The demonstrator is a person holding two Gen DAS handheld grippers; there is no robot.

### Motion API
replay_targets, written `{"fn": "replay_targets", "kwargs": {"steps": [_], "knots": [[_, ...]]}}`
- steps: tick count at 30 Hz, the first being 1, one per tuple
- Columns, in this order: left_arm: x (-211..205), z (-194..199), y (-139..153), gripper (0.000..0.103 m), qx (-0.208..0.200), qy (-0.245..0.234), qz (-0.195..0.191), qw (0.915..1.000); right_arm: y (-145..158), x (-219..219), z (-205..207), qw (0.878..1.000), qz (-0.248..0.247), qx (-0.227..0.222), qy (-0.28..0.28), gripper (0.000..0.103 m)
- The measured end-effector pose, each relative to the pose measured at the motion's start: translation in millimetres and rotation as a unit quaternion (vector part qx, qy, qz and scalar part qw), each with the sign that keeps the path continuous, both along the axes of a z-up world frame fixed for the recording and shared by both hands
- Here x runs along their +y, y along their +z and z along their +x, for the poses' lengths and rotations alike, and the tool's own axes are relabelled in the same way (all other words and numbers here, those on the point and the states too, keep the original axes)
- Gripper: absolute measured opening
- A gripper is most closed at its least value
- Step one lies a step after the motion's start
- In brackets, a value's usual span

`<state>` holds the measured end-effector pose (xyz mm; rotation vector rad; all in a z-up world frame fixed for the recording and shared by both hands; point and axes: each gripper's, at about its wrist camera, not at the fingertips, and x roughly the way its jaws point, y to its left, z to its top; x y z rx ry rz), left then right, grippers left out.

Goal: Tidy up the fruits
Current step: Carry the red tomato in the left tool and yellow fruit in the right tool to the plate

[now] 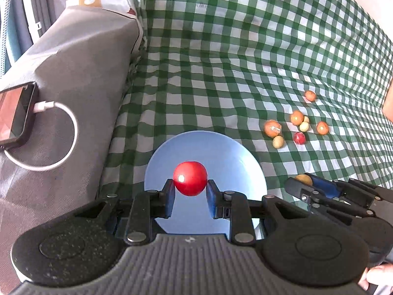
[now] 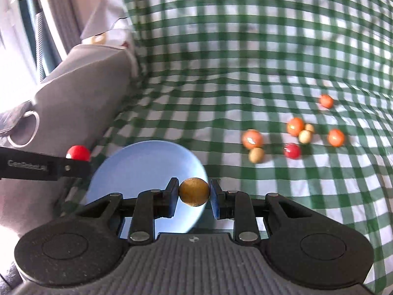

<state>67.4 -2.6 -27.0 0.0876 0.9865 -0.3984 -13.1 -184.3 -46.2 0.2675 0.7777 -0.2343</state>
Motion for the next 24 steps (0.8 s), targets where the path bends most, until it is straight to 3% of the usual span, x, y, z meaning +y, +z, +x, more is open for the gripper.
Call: {"fn": "replay_targets", "kwargs": {"steps": [6, 24], "knots": [[6, 4, -12, 0.030, 0.011, 0.002, 0.000, 0.9999, -1, 17, 10, 1.000, -0.005, 0.013, 0.016, 0.028], [-6, 25, -54, 0.030, 0.047, -0.003, 0.018, 0.9987, -28, 12, 34, 0.998, 0.000, 0.049, 0.030, 0.028]]}}
